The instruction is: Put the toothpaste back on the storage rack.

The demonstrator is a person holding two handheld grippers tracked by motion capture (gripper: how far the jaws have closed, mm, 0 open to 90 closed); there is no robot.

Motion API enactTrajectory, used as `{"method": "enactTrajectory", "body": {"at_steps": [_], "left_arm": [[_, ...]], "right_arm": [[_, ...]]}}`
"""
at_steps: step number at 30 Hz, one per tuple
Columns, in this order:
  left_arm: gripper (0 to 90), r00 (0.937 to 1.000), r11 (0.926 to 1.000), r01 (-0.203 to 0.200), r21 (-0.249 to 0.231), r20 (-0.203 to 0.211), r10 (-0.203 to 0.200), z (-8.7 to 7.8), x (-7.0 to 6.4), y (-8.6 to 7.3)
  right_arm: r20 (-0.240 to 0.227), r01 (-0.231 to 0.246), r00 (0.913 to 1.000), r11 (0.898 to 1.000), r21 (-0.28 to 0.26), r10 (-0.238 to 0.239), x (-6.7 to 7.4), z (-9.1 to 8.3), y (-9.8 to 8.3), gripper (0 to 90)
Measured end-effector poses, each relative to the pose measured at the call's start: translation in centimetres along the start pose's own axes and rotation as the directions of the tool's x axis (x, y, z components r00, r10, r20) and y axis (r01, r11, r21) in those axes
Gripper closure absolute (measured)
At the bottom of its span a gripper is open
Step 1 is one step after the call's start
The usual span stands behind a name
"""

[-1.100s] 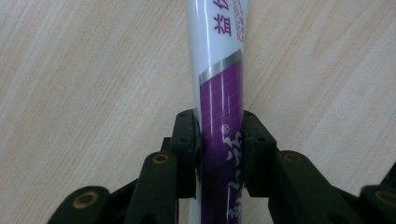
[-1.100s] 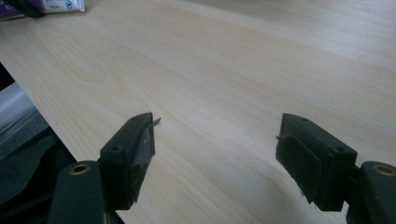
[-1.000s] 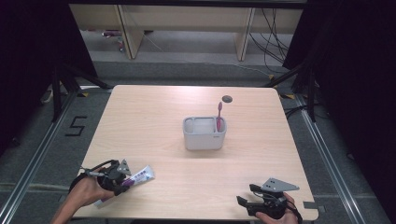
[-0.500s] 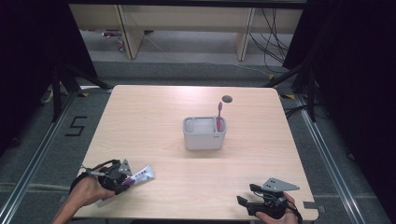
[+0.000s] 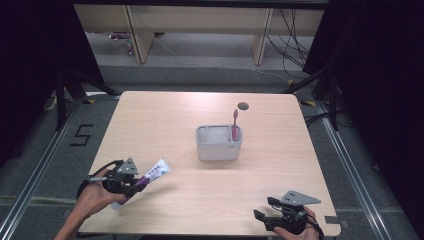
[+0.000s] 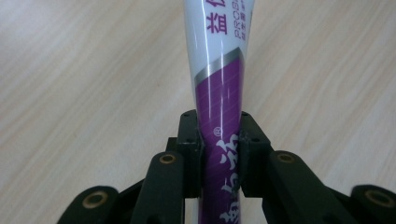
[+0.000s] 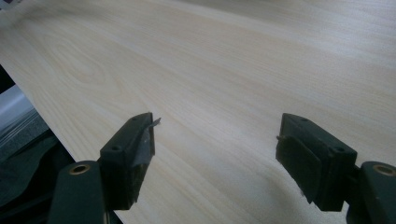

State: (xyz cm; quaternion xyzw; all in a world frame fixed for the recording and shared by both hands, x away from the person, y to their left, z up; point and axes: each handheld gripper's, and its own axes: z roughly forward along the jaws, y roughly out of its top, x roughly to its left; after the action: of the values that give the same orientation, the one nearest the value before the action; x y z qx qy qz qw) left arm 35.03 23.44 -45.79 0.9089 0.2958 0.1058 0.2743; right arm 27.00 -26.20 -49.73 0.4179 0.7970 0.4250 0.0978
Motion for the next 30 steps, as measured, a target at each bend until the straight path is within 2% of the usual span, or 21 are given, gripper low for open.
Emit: {"method": "enactTrajectory", "body": {"at_steps": [1, 2, 3, 4, 5, 6, 8, 10, 11, 12, 14, 15, 20, 25, 27, 28, 29, 30], "left_arm": [[74.3, 0.9999, 0.9995, 0.014, -0.026, 0.000, -0.014, -0.1, 0.1, 0.3], [74.3, 0.9997, 0.9982, 0.024, -0.054, -0.008, -0.024, -0.2, 0.1, 0.6], [74.3, 0.9995, 0.9970, 0.030, -0.071, -0.010, -0.031, -0.3, 0.2, 0.7], [74.3, 0.9993, 0.9946, 0.037, -0.097, 0.001, -0.037, -0.5, 0.3, 1.0], [74.3, 0.9983, 0.9857, 0.058, -0.158, -0.003, -0.059, -0.7, 0.3, 1.5], [74.3, 0.9984, 0.9851, 0.057, -0.162, 0.010, -0.056, -0.9, 0.4, 1.8], [74.3, 0.9982, 0.9788, 0.058, -0.196, -0.006, -0.060, -1.2, 0.3, 2.3], [74.3, 0.9980, 0.9766, 0.063, -0.205, 0.018, -0.061, -1.4, 0.4, 3.0], [74.3, 0.9977, 0.9729, 0.067, -0.221, 0.009, -0.067, -1.4, 0.3, 3.2], [74.3, 0.9974, 0.9718, 0.072, -0.225, 0.024, -0.068, -1.4, 0.4, 3.4], [74.3, 0.9971, 0.9669, 0.076, -0.244, 0.016, -0.075, -1.3, 0.3, 3.7], [74.3, 0.9970, 0.9669, 0.077, -0.243, 0.023, -0.073, -1.2, 0.4, 3.9], [74.3, 0.9972, 0.9583, 0.074, -0.276, 0.022, -0.071, -1.1, 0.0, 5.0], [74.3, 0.9962, 0.9388, 0.087, -0.333, 0.023, -0.084, -1.4, 0.0, 6.0], [74.2, 0.9959, 0.9380, 0.090, -0.335, 0.027, -0.086, -1.3, 0.1, 6.2], [74.2, 0.9940, 0.9317, 0.110, -0.346, 0.034, -0.105, -1.1, 0.0, 6.3], [74.2, 0.9957, 0.9411, 0.092, -0.325, 0.025, -0.089, -1.1, 0.2, 6.4], [74.2, 0.9934, 0.9314, 0.114, -0.346, 0.026, -0.112, -0.8, 0.1, 6.6]], "right_arm": [[0.001, 0.000, 1.0000, 1.000, 0.000, 0.000, 0.0, 0.0, 0.0, 28.3], [-0.012, -0.029, 0.9995, 1.000, -0.001, 0.029, 0.2, 0.0, 0.0, 28.3], [0.000, -0.004, 1.0000, 1.000, 0.001, 0.004, 0.0, 0.0, 0.0, 28.3], [-0.003, -0.005, 1.0000, 1.000, 0.002, 0.005, 0.0, 0.0, 0.0, 28.3], [-0.012, -0.012, 0.9999, 1.000, 0.003, 0.012, 0.0, 0.0, 0.0, 28.3], [-0.005, -0.009, 0.9999, 1.000, 0.006, 0.009, 0.0, 0.0, 0.0, 28.3], [-0.010, -0.012, 0.9999, 1.000, 0.005, 0.012, 0.0, 0.0, 0.0, 28.3], [-0.001, -0.004, 1.0000, 1.000, 0.004, 0.004, 0.0, 0.0, 0.0, 28.3], [-0.006, -0.004, 1.0000, 1.000, 0.005, 0.004, 0.0, 0.0, 0.0, 28.3], [-0.005, -0.004, 1.0000, 1.000, 0.005, 0.004, 0.0, 0.0, 0.0, 28.3], [0.001, -0.001, 1.0000, 1.000, 0.001, 0.001, 0.0, 0.0, 0.0, 28.3], [0.000, -0.002, 1.0000, 1.000, 0.002, 0.002, -0.1, 0.0, 0.0, 28.3], [0.004, -0.002, 1.0000, 1.000, 0.011, 0.002, 0.0, 0.0, 0.0, 28.3], [0.004, 0.006, 1.0000, 1.000, 0.008, -0.006, -0.1, 0.1, 0.0, 28.3], [0.001, -0.004, 1.0000, 1.000, 0.003, 0.004, 0.0, 0.1, 0.0, 28.3], [0.001, -0.004, 1.0000, 1.000, 0.004, 0.004, 0.0, 0.1, 0.0, 28.3], [0.002, -0.003, 1.0000, 1.000, 0.004, 0.003, 0.0, 0.1, 0.0, 28.3], [0.000, -0.002, 1.0000, 1.000, 0.008, 0.002, 0.0, 0.1, 0.0, 28.3]]}}
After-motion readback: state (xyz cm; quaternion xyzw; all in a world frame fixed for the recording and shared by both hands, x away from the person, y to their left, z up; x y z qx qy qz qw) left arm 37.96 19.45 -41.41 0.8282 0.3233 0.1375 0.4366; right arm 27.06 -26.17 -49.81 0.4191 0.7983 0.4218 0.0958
